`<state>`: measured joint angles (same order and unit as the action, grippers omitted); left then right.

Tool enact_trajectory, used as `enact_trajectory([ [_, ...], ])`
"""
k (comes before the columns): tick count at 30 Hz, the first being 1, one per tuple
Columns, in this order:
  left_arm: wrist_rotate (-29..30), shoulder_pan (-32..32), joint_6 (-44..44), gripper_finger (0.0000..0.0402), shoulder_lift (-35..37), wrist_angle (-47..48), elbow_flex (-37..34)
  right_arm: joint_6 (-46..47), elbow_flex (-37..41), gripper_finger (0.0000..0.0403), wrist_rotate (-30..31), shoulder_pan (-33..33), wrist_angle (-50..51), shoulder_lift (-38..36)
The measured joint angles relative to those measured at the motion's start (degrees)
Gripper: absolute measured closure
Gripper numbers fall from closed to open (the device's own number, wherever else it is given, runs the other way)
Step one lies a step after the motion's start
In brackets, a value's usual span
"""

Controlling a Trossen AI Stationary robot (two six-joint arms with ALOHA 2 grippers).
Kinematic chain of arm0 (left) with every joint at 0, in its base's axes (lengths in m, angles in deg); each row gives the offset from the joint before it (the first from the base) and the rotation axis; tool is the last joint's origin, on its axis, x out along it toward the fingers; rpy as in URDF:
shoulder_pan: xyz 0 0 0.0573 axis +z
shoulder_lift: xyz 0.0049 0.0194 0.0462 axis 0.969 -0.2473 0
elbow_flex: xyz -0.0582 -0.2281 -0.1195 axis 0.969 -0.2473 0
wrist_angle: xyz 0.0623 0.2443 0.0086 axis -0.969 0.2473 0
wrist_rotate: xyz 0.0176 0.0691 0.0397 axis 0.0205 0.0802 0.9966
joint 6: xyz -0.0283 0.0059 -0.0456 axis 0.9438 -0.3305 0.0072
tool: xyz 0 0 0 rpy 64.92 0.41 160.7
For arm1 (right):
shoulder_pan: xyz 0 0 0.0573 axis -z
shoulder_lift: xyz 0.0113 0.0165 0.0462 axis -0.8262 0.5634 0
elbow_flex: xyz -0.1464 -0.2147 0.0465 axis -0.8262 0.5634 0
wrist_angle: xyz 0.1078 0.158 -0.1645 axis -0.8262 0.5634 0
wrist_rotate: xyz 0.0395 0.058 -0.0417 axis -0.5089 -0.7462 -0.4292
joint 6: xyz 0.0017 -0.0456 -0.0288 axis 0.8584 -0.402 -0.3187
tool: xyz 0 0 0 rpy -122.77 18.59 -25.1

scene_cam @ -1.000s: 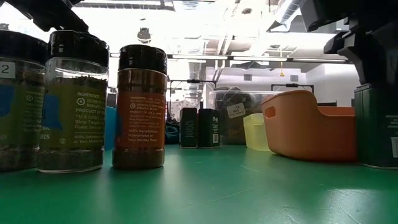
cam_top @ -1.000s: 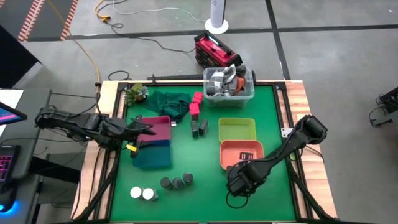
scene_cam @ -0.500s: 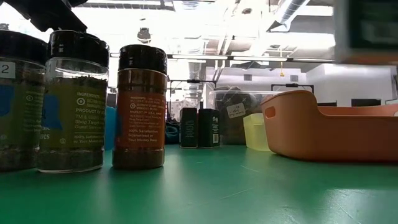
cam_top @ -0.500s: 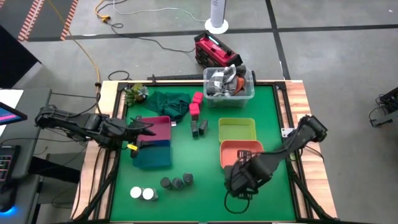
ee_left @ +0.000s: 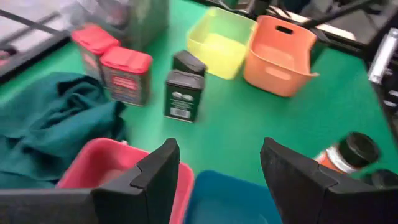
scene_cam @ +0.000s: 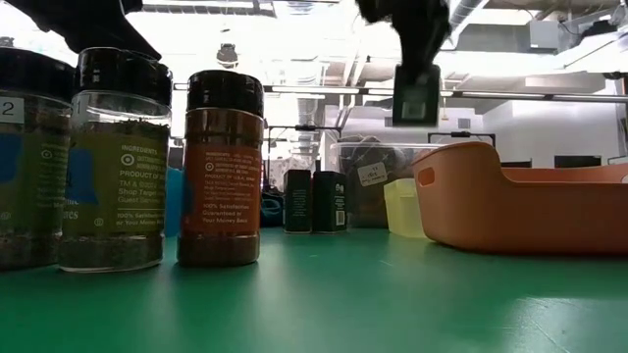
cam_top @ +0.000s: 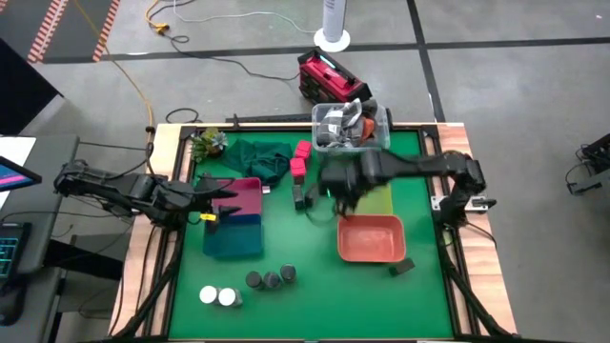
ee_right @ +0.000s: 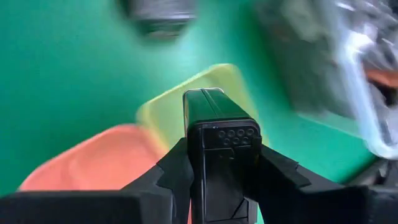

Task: Sort spices by type
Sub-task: Put the black spice can into the yellow bin

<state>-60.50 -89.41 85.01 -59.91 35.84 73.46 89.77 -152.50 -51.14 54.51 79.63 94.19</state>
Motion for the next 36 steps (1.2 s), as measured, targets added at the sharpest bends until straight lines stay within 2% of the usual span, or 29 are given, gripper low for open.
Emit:
enact_trajectory([
  [4, 5.29, -2.35, -1.59, 0.0186, 0.01, -0.02, 0.0, 3.57, 0.79, 0.024, -6.17, 6.0, -0.12, -0.02],
  [10, 23.5, -8.66, -8.16, 0.0186, 0.0, -2.21, -1.62, 7.01, 6.63, 0.0239, -10.66, 9.86, -4.95, 0.0],
  [14, 32.07, -13.08, -14.29, 0.0186, 0.0, -8.54, -5.35, 9.62, 12.22, 0.0239, -11.39, 10.71, -9.94, 0.0],
  [18, 33.33, -16.65, -17.8, 0.0186, 0.0, -16.26, -9.69, 13.04, 17.42, 0.0239, -12.37, 11.18, -15.73, 0.02],
  [25, 33.39, -20.48, -17.19, 0.0186, -0.01, -22.09, -13.69, 18.13, 22.65, 0.0233, -13.78, 11.09, -23.13, 0.03],
  [33, 33.0, -26.77, -15.82, 0.0186, 0.0, -22.22, -13.71, 22.85, 23.52, 0.0175, -14.01, 12.71, -25.74, 0.0],
  [36, 33.02, -29.29, -16.44, 0.0186, 0.02, -22.16, -13.71, 24.36, 23.52, 0.0164, -14.26, 12.66, -25.79, 0.0],
])
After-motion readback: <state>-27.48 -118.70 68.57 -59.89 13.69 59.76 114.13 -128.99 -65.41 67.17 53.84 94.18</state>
